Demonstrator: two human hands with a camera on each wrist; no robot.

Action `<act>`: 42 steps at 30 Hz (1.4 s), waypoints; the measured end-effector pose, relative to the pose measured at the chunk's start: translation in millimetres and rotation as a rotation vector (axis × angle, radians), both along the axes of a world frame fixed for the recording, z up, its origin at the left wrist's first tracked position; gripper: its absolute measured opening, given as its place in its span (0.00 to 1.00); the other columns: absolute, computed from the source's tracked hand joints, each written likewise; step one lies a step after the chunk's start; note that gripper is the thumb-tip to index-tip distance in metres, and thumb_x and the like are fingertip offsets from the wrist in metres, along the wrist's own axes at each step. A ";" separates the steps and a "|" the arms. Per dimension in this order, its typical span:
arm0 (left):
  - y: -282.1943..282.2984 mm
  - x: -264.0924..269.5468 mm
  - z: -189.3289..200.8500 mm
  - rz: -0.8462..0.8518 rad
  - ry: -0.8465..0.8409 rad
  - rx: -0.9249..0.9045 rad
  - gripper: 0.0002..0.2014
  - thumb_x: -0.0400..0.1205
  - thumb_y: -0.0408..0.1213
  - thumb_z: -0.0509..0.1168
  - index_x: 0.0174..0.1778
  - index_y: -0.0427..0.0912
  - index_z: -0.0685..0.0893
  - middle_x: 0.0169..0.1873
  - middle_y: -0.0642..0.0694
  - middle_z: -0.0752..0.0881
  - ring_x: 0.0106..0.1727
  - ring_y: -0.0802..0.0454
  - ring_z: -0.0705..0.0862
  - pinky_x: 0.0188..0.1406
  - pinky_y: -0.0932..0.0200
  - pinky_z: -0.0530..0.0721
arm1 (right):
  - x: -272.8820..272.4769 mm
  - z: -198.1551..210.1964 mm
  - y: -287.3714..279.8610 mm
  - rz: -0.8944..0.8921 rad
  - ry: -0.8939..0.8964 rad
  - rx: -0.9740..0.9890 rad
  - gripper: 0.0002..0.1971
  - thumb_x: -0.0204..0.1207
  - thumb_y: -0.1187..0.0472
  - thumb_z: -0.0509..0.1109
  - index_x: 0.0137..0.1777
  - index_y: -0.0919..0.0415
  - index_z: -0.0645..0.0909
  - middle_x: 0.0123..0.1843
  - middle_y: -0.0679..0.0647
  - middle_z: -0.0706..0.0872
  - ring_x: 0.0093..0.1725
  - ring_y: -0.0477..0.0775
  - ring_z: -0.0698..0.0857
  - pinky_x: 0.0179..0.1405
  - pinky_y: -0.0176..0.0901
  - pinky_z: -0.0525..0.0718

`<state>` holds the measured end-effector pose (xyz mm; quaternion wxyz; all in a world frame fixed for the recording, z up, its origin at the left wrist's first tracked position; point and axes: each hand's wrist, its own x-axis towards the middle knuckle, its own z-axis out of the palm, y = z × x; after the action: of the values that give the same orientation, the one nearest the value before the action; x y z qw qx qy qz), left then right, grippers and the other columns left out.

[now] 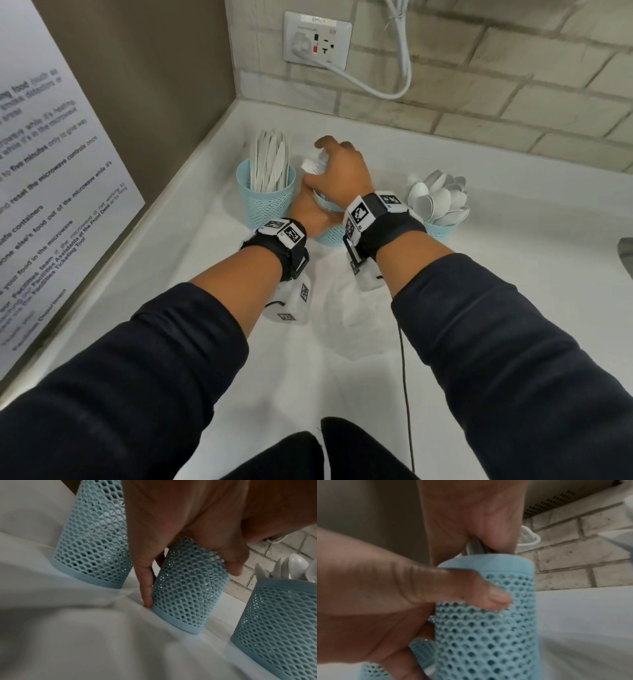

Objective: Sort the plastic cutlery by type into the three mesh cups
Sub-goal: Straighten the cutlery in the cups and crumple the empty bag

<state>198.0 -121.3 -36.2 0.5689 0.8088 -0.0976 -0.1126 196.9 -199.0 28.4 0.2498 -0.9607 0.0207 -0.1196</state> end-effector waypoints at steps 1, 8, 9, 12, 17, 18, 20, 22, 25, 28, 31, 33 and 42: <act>0.5 1.1 -1.3 0.007 -0.009 -0.012 0.50 0.59 0.44 0.82 0.73 0.39 0.62 0.64 0.44 0.79 0.64 0.48 0.79 0.67 0.50 0.77 | -0.5 -0.1 -3.7 0.040 -0.022 0.022 0.26 0.67 0.54 0.74 0.66 0.58 0.76 0.56 0.62 0.82 0.54 0.62 0.81 0.48 0.43 0.77; 1.3 -0.5 -3.3 0.011 -0.060 -0.056 0.49 0.59 0.38 0.84 0.72 0.42 0.62 0.61 0.48 0.78 0.63 0.50 0.79 0.67 0.49 0.78 | -7.7 8.8 -31.4 0.074 -0.190 0.433 0.12 0.67 0.66 0.70 0.51 0.57 0.87 0.45 0.47 0.88 0.40 0.35 0.81 0.45 0.24 0.78; 1.5 -0.1 -4.0 0.011 -0.064 -0.050 0.50 0.59 0.38 0.84 0.72 0.42 0.61 0.62 0.48 0.77 0.64 0.50 0.78 0.67 0.50 0.78 | -8.7 10.6 -31.8 0.060 -0.183 0.486 0.12 0.69 0.65 0.69 0.51 0.56 0.87 0.45 0.45 0.87 0.41 0.36 0.82 0.49 0.29 0.80; 1.6 0.4 -5.1 0.004 -0.048 -0.053 0.51 0.58 0.40 0.83 0.73 0.44 0.61 0.63 0.48 0.77 0.64 0.50 0.78 0.67 0.49 0.78 | -10.1 9.1 -35.3 0.027 -0.114 0.440 0.16 0.72 0.64 0.66 0.58 0.54 0.84 0.58 0.51 0.85 0.56 0.47 0.82 0.62 0.40 0.78; 2.0 0.4 -4.4 0.006 -0.028 -0.086 0.49 0.60 0.38 0.83 0.73 0.43 0.61 0.62 0.48 0.78 0.64 0.50 0.79 0.68 0.47 0.78 | -6.1 2.4 -30.7 -0.046 -0.053 0.271 0.33 0.70 0.49 0.74 0.75 0.53 0.70 0.75 0.62 0.70 0.73 0.59 0.71 0.72 0.46 0.70; 2.0 0.3 -3.9 0.009 -0.018 -0.086 0.50 0.61 0.37 0.83 0.74 0.43 0.60 0.62 0.49 0.78 0.64 0.51 0.79 0.68 0.49 0.77 | -4.9 3.6 -29.7 -0.022 -0.024 0.222 0.34 0.69 0.47 0.74 0.75 0.53 0.69 0.74 0.61 0.72 0.72 0.58 0.72 0.70 0.46 0.72; 1.5 0.2 -3.5 0.010 -0.006 -0.077 0.50 0.62 0.37 0.82 0.75 0.44 0.58 0.63 0.48 0.78 0.63 0.51 0.79 0.68 0.50 0.77 | -1.4 5.2 -28.1 0.045 0.042 0.124 0.29 0.71 0.49 0.74 0.71 0.55 0.75 0.67 0.57 0.81 0.66 0.56 0.79 0.63 0.42 0.76; 2.3 0.9 -3.4 0.007 -0.006 -0.067 0.50 0.61 0.38 0.82 0.75 0.45 0.59 0.64 0.46 0.79 0.64 0.48 0.79 0.68 0.46 0.78 | 1.4 6.6 -27.3 -0.021 0.035 0.067 0.25 0.72 0.50 0.71 0.69 0.55 0.77 0.64 0.55 0.84 0.64 0.57 0.80 0.60 0.42 0.76; 2.1 1.0 -2.9 -0.002 -0.017 -0.043 0.49 0.63 0.37 0.81 0.76 0.44 0.58 0.66 0.44 0.77 0.65 0.48 0.78 0.68 0.45 0.77 | 3.0 12.4 -24.6 -0.009 0.074 0.032 0.29 0.72 0.51 0.71 0.74 0.55 0.72 0.69 0.55 0.80 0.68 0.57 0.77 0.65 0.42 0.73; 2.4 2.6 -3.9 0.002 -0.022 -0.037 0.50 0.63 0.36 0.81 0.76 0.41 0.57 0.67 0.43 0.77 0.67 0.47 0.78 0.69 0.47 0.76 | 6.2 20.1 -23.6 0.039 0.159 0.049 0.33 0.72 0.49 0.73 0.76 0.58 0.70 0.72 0.55 0.78 0.71 0.55 0.76 0.65 0.38 0.72; 1.9 2.4 -4.4 0.000 -0.021 -0.042 0.52 0.61 0.37 0.82 0.76 0.43 0.57 0.67 0.44 0.77 0.67 0.47 0.78 0.69 0.46 0.76 | 6.6 22.1 -26.2 0.038 0.157 0.017 0.36 0.72 0.51 0.73 0.78 0.59 0.66 0.74 0.56 0.76 0.72 0.56 0.75 0.66 0.38 0.71; 2.5 3.8 -3.9 0.009 -0.010 -0.035 0.51 0.61 0.38 0.83 0.75 0.42 0.58 0.66 0.47 0.77 0.65 0.49 0.78 0.69 0.48 0.76 | 6.4 21.0 -22.8 0.121 0.141 -0.021 0.25 0.72 0.54 0.74 0.69 0.59 0.77 0.66 0.55 0.83 0.63 0.52 0.80 0.58 0.32 0.72; 2.9 2.7 -3.5 0.011 0.002 -0.019 0.51 0.61 0.42 0.82 0.75 0.47 0.58 0.65 0.46 0.78 0.64 0.48 0.78 0.66 0.46 0.79 | 6.4 18.0 -30.4 -0.118 -0.076 0.119 0.17 0.72 0.53 0.70 0.58 0.61 0.82 0.56 0.61 0.82 0.52 0.56 0.81 0.45 0.37 0.76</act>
<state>200.7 -118.4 -39.8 0.5774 0.8036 -0.0937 -0.1094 203.3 -229.4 46.4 0.2995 -0.9360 0.0747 -0.1691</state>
